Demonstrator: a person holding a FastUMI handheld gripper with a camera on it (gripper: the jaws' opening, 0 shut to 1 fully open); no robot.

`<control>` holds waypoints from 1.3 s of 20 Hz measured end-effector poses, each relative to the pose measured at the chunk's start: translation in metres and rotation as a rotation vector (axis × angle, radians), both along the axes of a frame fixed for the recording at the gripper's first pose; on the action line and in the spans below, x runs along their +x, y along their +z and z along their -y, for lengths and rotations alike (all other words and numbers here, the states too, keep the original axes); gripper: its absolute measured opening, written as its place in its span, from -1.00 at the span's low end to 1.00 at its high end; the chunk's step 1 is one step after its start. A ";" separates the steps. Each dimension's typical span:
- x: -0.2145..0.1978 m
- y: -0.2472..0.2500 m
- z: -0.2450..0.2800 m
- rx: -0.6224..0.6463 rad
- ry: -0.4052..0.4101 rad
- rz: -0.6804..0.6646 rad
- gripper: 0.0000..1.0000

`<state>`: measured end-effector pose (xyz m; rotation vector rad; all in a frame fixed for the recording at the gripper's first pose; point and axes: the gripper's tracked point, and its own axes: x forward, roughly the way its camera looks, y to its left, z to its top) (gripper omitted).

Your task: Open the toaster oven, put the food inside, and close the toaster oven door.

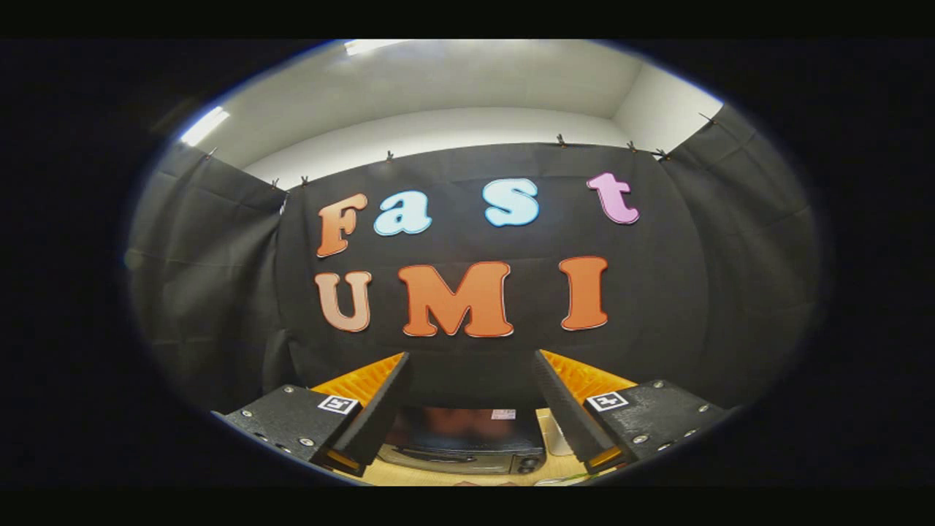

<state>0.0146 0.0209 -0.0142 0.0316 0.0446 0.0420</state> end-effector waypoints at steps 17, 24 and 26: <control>0.018 -0.065 -0.001 -0.003 -0.010 -0.127 0.96; 0.030 -0.136 -0.010 0.018 -0.012 -0.244 0.96; 0.033 -0.164 -0.014 0.008 -0.007 -0.288 0.95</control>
